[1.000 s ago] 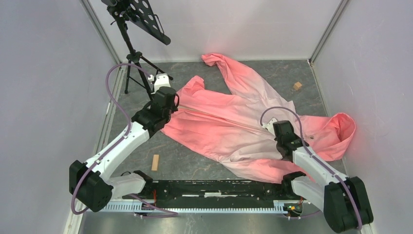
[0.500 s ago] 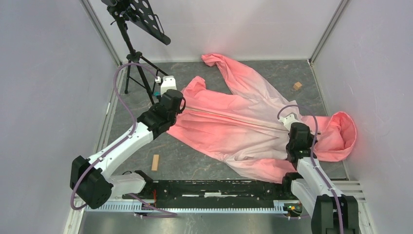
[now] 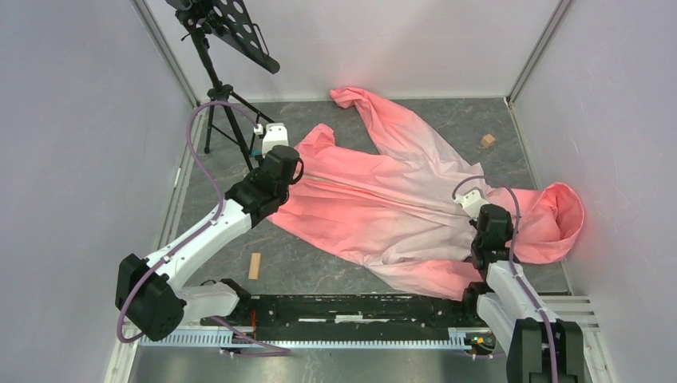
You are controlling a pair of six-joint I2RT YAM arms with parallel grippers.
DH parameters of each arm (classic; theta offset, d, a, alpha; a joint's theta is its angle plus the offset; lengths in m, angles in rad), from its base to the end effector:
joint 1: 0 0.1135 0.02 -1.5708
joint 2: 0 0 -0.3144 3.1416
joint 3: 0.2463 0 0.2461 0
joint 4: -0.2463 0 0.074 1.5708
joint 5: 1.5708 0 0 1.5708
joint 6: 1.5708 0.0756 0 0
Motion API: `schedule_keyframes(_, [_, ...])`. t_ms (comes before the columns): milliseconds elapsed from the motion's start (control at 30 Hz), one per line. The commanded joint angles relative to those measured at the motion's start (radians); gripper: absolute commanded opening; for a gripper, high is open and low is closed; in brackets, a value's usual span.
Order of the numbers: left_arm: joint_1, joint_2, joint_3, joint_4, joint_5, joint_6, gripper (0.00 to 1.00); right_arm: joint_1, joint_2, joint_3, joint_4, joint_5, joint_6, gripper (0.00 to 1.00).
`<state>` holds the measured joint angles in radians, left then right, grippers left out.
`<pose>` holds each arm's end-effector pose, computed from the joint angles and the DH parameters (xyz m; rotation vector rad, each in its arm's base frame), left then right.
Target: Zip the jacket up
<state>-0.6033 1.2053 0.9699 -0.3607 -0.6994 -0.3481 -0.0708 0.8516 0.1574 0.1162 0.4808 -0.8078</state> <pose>0.2440 -0.1090 0.3358 -0.1277 2.0145 0.1615 0.1500 -0.0457 0.1664 -0.5280 2.1910 -1.0103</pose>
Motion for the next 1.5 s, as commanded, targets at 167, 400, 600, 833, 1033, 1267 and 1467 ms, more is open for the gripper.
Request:
schedule_keyframes(167, [0.02,0.023,-0.006,0.041,-0.074,0.044,0.02,0.098,-0.372,0.085,-0.212,-0.154,0.108,0.6])
schedule_keyframes(400, [0.022,0.064,0.011,0.048,-0.004,0.036,0.02,0.098,-0.653,0.166,-0.274,-0.298,0.205,0.98])
schedule_keyframes(600, [0.022,0.046,-0.001,0.046,-0.019,0.032,0.06,0.133,-0.67,0.325,-0.209,-0.174,0.435,0.98])
schedule_keyframes(833, [0.022,-0.024,0.098,-0.119,0.02,-0.02,0.81,0.151,-0.677,0.551,-0.246,-0.129,0.676,0.98])
schedule_keyframes(1033, [0.022,-0.245,0.141,-0.17,0.253,-0.066,1.0,0.151,-0.623,0.676,-0.334,0.054,0.914,0.98])
schedule_keyframes(1267, [0.022,-0.517,0.112,-0.027,0.489,-0.038,1.0,0.149,-0.641,0.728,-0.317,0.029,0.929,0.98])
schedule_keyframes(1467, [0.022,-0.612,0.146,0.1,0.524,0.009,1.0,0.149,-0.63,0.767,-0.323,-0.028,0.894,0.98])
